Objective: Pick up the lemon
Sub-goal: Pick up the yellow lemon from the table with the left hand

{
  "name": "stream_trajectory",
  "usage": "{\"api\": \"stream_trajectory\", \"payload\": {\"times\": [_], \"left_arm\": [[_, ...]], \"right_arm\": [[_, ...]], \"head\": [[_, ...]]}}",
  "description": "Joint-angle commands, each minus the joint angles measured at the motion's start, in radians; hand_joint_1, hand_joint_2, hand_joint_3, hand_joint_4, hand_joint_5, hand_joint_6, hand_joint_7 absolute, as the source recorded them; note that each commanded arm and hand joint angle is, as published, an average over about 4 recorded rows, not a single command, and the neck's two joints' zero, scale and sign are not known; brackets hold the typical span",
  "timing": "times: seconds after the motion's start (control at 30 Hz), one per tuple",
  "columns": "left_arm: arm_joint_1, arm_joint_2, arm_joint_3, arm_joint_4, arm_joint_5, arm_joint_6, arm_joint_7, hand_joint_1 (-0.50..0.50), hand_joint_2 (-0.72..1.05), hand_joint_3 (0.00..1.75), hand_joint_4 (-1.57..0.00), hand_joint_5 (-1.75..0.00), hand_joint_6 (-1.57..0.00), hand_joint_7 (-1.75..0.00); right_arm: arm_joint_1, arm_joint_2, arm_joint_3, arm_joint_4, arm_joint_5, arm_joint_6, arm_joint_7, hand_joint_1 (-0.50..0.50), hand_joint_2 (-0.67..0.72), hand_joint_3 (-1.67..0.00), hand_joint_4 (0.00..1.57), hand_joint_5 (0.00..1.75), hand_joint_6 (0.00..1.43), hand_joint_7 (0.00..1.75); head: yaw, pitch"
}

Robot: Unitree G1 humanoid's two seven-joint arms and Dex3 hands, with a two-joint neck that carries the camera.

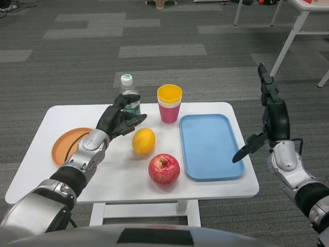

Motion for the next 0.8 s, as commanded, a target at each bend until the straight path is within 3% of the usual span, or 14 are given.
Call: {"api": "stream_trajectory", "payload": {"times": [0.03, 0.17, 0.33, 0.43, 0.5, 0.73, 0.8], "left_arm": [[0.01, 0.012, 0.05, -0.12, 0.225, 0.143, -0.042, -0.5, 1.05, 0.13, 0.0, -1.54, 0.0, -0.73], [-0.028, 0.021, -0.003, -0.175, 0.346, 0.26, -0.078, -0.5, 0.91, 0.17, 0.0, -1.62, 0.0, -0.7], [-0.085, 0.044, -0.094, -0.193, 0.466, 0.338, -0.119, -0.5, 0.8, 0.17, 0.0, -1.64, 0.0, -0.75], [-0.136, 0.067, -0.169, -0.179, 0.521, 0.366, -0.145, -0.5, 0.94, 0.11, 0.0, -1.59, -0.05, -0.99], [-0.164, 0.074, -0.203, -0.15, 0.529, 0.37, -0.155, -0.5, 1.05, 0.09, 0.0, -1.51, -0.08, -1.05], [-0.208, 0.074, -0.268, -0.05, 0.515, 0.366, -0.163, -0.5, 0.45, 0.09, 0.0, -1.44, -0.1, -1.05], [-0.213, 0.072, -0.275, -0.036, 0.512, 0.368, -0.163, -0.5, 0.18, 0.09, 0.0, -1.41, -0.1, -1.06]], "right_arm": [[0.011, 0.002, 0.003, 0.013, 0.012, 0.0, -0.002, -0.46, 0.6, 0.0, 0.14, 0.0, 0.0, 0.0], [0.011, 0.001, 0.004, 0.017, 0.013, 0.0, -0.002, -0.46, 0.6, 0.0, 0.14, 0.0, 0.0, 0.0], [0.011, 0.001, 0.005, 0.019, 0.013, 0.0, -0.002, -0.46, 0.6, 0.0, 0.14, 0.0, 0.0, 0.0], [0.011, 0.001, 0.006, 0.02, 0.014, 0.0, -0.002, -0.46, 0.6, 0.0, 0.14, 0.0, 0.0, 0.0], [0.011, 0.001, 0.006, 0.02, 0.014, 0.0, -0.002, -0.46, 0.6, 0.0, 0.14, 0.0, 0.0, 0.0], [0.011, 0.004, 0.006, 0.024, 0.014, 0.0, -0.002, -0.46, 0.6, 0.0, 0.14, 0.0, 0.0, 0.0], [0.011, 0.004, 0.006, 0.025, 0.014, 0.0, -0.002, -0.46, 0.6, 0.0, 0.14, 0.0, 0.0, 0.0]], "head": [[-0.003, 0.0], [-0.004, -0.002], [-0.007, -0.005], [-0.015, -0.005], [-0.019, -0.003], [-0.021, -0.005], [-0.022, -0.008]]}}
